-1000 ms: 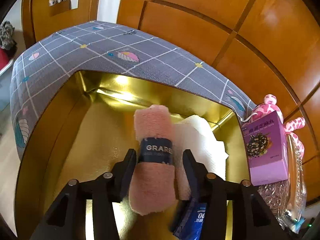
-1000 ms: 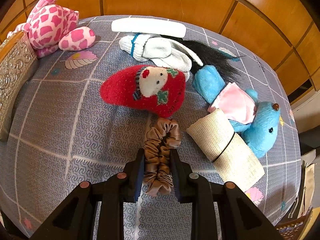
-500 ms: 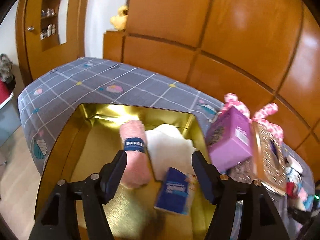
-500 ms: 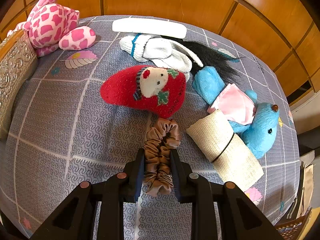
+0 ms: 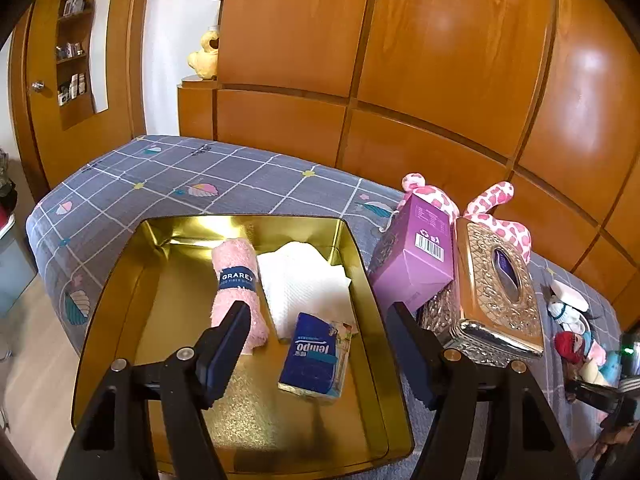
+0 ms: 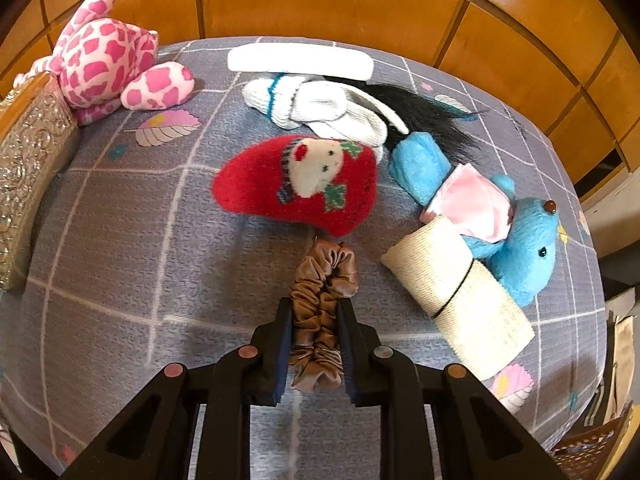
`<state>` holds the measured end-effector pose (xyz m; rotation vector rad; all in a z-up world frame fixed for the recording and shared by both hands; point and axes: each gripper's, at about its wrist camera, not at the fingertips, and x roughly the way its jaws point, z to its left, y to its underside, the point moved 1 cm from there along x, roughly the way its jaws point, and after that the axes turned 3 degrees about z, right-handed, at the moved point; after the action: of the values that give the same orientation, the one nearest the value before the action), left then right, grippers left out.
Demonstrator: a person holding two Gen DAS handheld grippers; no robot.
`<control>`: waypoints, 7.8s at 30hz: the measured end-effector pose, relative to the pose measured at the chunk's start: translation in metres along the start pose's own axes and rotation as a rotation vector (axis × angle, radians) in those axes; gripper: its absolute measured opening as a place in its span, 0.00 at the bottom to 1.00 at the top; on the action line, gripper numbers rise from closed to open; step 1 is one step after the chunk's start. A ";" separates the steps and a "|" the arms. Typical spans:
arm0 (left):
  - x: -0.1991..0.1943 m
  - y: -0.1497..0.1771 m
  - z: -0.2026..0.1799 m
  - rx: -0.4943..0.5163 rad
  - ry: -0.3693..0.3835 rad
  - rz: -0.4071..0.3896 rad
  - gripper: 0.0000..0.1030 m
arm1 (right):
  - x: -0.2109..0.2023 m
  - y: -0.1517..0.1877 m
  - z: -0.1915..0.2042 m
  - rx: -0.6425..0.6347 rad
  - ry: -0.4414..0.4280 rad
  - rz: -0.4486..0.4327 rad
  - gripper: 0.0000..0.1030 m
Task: Organize soft objects
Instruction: 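Carry the brown scrunchie into the gold tray and release it with the right tool, then grasp the white rectangular pad with left tool while right tool reaches toward plush pile, then lift the white pad with the left tool while the right tool grasps the red fuzzy slipper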
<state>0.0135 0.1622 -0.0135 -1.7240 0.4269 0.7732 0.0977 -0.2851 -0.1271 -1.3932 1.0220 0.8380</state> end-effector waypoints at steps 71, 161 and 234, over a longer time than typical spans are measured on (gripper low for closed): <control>0.007 0.016 0.083 -0.141 -0.139 0.028 0.71 | -0.101 -0.030 0.387 -0.512 -0.591 -0.198 0.35; 0.150 -0.005 -0.402 0.257 0.492 0.416 0.86 | -0.052 -0.027 -0.137 0.551 -0.194 -0.270 0.39; 0.062 0.115 -0.318 0.906 0.632 0.296 0.39 | 0.007 -0.064 -0.040 0.162 -0.157 -0.100 0.34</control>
<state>0.0728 -0.1665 -0.0931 -0.9989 1.2652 0.1317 0.1566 -0.3277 -0.1063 -1.2115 0.8734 0.7611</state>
